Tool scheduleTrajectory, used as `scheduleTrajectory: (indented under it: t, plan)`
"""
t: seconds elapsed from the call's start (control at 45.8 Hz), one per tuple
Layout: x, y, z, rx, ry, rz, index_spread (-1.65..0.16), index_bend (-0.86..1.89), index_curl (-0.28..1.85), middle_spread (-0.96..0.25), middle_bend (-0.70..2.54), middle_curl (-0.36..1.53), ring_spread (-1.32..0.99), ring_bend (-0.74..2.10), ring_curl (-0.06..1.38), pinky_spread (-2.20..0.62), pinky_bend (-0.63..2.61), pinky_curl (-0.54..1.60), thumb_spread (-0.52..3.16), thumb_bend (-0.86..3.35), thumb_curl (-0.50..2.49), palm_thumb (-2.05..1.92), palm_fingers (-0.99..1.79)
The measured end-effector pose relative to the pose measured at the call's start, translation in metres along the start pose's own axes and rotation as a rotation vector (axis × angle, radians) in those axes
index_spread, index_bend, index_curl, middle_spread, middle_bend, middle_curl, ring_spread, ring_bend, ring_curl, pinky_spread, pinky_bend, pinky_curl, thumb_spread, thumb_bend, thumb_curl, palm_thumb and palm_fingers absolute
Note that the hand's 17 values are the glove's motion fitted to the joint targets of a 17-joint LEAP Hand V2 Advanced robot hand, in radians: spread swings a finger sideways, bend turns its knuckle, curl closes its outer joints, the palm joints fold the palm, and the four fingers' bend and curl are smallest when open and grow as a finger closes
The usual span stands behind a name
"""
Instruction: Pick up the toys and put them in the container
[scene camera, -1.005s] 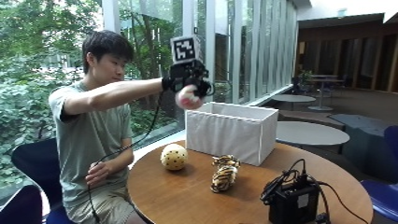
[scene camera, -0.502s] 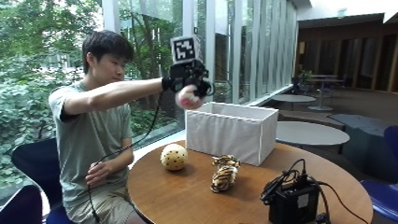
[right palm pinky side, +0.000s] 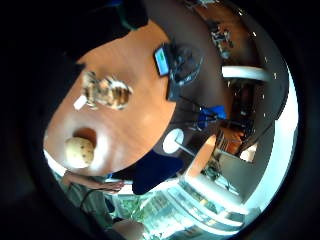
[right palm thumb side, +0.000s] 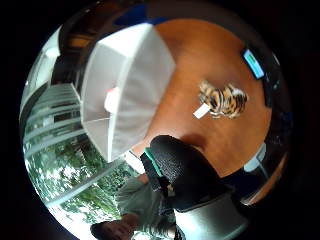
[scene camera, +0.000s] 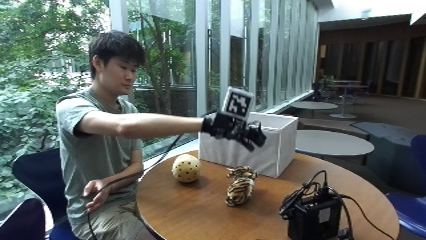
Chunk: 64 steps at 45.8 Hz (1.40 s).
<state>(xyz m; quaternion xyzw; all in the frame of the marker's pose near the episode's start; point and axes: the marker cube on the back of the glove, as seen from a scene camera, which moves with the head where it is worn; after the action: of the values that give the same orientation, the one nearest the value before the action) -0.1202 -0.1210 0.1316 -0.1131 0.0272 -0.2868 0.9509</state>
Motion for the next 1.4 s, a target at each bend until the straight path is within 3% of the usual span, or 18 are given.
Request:
scheduleTrajectory:
  t: [0.087, 0.153, 0.262, 0.393, 0.415, 0.568, 0.677, 0.699, 0.721, 0.764, 1.005, 1.136, 1.201, 1.31, 1.398]
  plan:
    - [0.028, -0.028, 0.063, -0.05, -0.211, 0.496, -0.23, 0.04, 0.29, -0.02, 0.14, 0.35, -0.04, 0.3, 0.37, 0.02, 0.92, 0.41, 1.13, -0.05, 0.31, -0.06, -0.24]
    - [0.037, -0.041, 0.113, -0.105, -0.227, 0.643, -0.23, 0.03, 0.26, -0.02, 0.12, 0.34, -0.02, 0.28, 0.37, 0.03, 0.96, 0.42, 1.13, -0.05, 0.31, -0.06, -0.27]
    - [0.027, -0.052, 0.173, -0.158, -0.202, 0.585, -0.22, 0.04, 0.22, -0.01, 0.1, 0.3, 0.0, 0.28, 0.37, 0.04, 1.01, 0.42, 1.12, -0.05, 0.3, -0.05, -0.28]
    - [-0.017, -0.066, 0.214, -0.042, -0.098, 0.299, -0.24, 0.2, 0.25, -0.03, 0.19, 0.3, 0.0, 0.28, 0.37, 0.03, 1.01, 0.42, 1.19, 0.05, 0.33, 0.12, 0.01]
    - [-0.018, -0.067, 0.218, -0.026, -0.079, 0.296, -0.25, 0.28, 0.28, -0.06, 0.27, 0.33, -0.02, 0.3, 0.37, 0.02, 0.95, 0.4, 1.22, 0.12, 0.36, 0.25, 0.17]
    - [-0.015, -0.075, 0.227, 0.06, -0.102, 0.327, -0.25, 0.44, 0.33, -0.14, 0.5, 0.4, -0.16, 0.44, 0.38, -0.11, 0.7, 0.3, 1.21, 0.25, 0.46, 0.52, 0.64]
    - [-0.013, -0.077, 0.227, 0.124, -0.143, 0.339, -0.25, 0.6, 0.42, -0.17, 0.36, 0.39, -0.27, 0.66, 0.46, -0.23, 0.76, 0.33, 1.05, 0.28, 0.54, 0.66, 0.89]
    - [-0.013, -0.078, 0.225, 0.128, -0.151, 0.34, -0.26, 0.67, 0.44, -0.18, 0.32, 0.38, -0.29, 0.71, 0.48, -0.26, 0.76, 0.33, 1.01, 0.29, 0.56, 0.68, 0.97]
    - [-0.012, -0.078, 0.224, 0.126, -0.159, 0.342, -0.26, 0.65, 0.43, -0.19, 0.6, 0.47, -0.3, 0.68, 0.47, -0.27, 0.69, 0.31, 0.97, 0.29, 0.58, 0.69, 1.14]
    - [-0.013, -0.077, 0.22, 0.103, -0.167, 0.341, -0.26, 0.7, 0.47, -0.2, 0.67, 0.49, -0.32, 0.72, 0.5, -0.3, 0.7, 0.33, 0.9, 0.29, 0.6, 0.71, 1.21]
    - [-0.012, -0.056, 0.156, 0.09, -0.006, 0.337, -0.27, 0.85, 0.63, -0.2, 0.95, 0.65, -0.38, 0.91, 0.63, -0.36, 0.82, 0.41, 0.69, 0.21, 0.7, 0.63, 1.18]
    - [-0.02, -0.028, 0.076, 0.179, 0.023, 0.295, -0.27, 0.9, 0.69, -0.19, 1.02, 0.69, -0.39, 0.98, 0.66, -0.36, 0.88, 0.44, 0.63, 0.2, 0.75, 0.61, 1.13]
    - [-0.028, -0.013, 0.042, 0.224, 0.024, 0.188, -0.27, 0.92, 0.72, -0.19, 1.04, 0.71, -0.39, 1.0, 0.68, -0.36, 0.89, 0.45, 0.6, 0.19, 0.78, 0.6, 1.12]
    - [-0.047, 0.005, -0.013, 0.314, -0.08, 0.054, -0.27, 0.94, 0.76, -0.18, 1.07, 0.74, -0.4, 1.03, 0.69, -0.36, 0.92, 0.47, 0.57, 0.18, 0.82, 0.59, 1.09]
    - [-0.079, 0.016, -0.077, 0.411, -0.238, 0.05, -0.27, 0.95, 0.79, -0.18, 1.08, 0.75, -0.4, 1.05, 0.7, -0.36, 0.93, 0.47, 0.54, 0.18, 0.85, 0.58, 1.08]
